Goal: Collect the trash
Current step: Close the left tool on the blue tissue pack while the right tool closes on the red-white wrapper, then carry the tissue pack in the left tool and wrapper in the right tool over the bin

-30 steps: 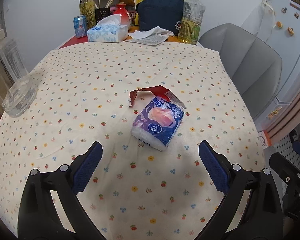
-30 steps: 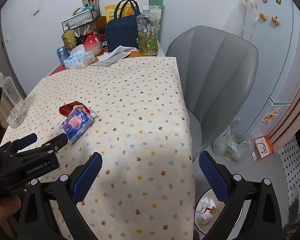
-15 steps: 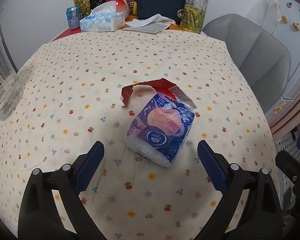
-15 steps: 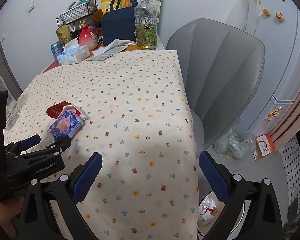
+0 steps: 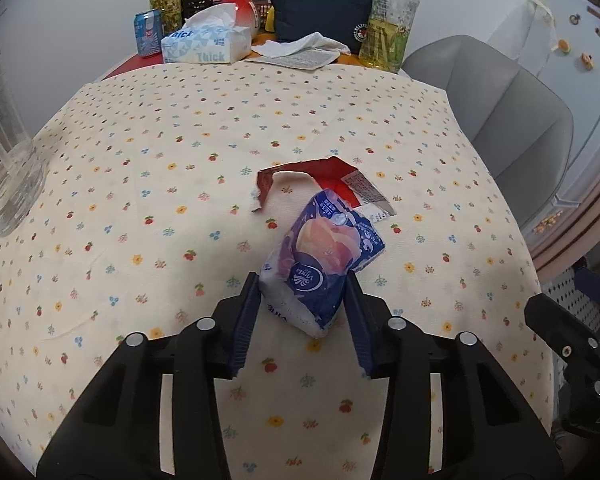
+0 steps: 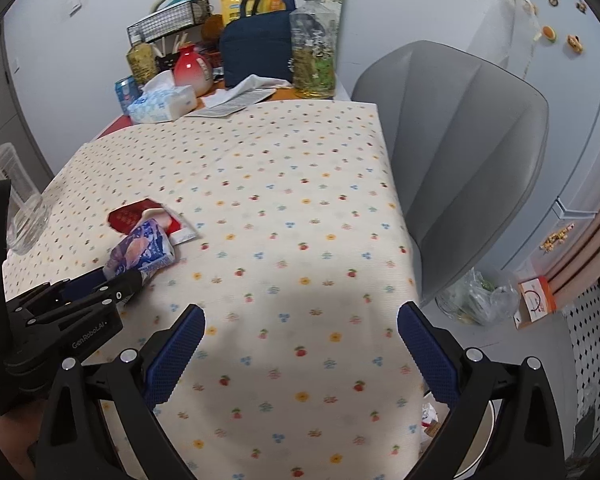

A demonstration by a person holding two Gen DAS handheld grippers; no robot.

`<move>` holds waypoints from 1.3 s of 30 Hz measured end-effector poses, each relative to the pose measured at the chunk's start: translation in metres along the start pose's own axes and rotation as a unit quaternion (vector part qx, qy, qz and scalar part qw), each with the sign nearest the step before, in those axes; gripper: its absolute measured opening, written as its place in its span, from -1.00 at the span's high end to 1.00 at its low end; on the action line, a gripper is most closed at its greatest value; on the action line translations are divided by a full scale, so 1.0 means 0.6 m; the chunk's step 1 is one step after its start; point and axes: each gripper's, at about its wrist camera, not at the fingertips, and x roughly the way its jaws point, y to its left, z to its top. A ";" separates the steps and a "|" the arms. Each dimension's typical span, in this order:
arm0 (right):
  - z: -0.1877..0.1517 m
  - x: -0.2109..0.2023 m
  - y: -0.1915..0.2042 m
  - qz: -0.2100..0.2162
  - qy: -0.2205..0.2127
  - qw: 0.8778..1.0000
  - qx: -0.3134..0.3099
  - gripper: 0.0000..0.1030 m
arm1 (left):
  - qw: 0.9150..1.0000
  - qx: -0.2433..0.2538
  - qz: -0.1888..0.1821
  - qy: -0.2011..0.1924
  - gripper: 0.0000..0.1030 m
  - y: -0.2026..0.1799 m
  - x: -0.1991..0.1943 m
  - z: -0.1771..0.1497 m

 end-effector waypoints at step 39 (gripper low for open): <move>0.076 0.127 0.166 0.036 0.019 0.996 -0.083 0.10 | 0.994 -0.073 0.071 -0.039 0.50 0.138 0.022 0.052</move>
